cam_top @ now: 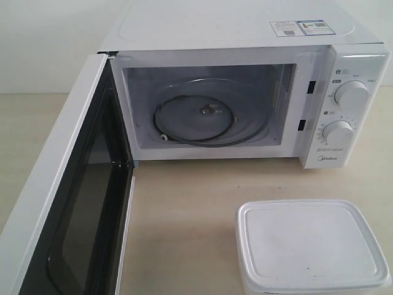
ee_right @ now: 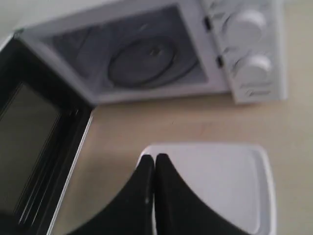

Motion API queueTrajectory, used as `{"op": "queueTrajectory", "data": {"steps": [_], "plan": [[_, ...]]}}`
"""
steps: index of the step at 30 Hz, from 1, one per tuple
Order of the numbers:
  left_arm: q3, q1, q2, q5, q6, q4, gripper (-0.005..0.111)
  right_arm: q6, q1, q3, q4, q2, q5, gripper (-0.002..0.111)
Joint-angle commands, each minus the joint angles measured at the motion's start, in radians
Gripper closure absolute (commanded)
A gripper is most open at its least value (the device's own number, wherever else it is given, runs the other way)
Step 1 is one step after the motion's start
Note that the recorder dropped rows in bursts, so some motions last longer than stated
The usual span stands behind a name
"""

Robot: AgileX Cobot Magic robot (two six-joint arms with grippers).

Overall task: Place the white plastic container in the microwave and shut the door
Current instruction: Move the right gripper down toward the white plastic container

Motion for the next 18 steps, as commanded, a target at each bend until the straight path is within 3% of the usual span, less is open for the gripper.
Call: {"op": "queueTrajectory", "data": {"steps": [1, 6, 10, 18], "plan": [[0.004, 0.004, -0.002, 0.001, 0.003, -0.009, 0.103, -0.261, 0.000, -0.003, 0.247, 0.061, 0.210, 0.108], [0.004, 0.004, -0.002, 0.001, 0.003, -0.009, 0.103, -0.397, 0.000, -0.001, 0.425, 0.103, 0.347, 0.108], [0.004, 0.004, -0.002, 0.001, 0.003, -0.009, 0.103, -0.446, 0.000, 0.063, 0.518, 0.103, 0.337, 0.108], [0.004, 0.004, -0.002, 0.001, 0.003, -0.009, 0.103, -0.452, 0.000, 0.194, 0.484, 0.298, 0.334, 0.108]]}}
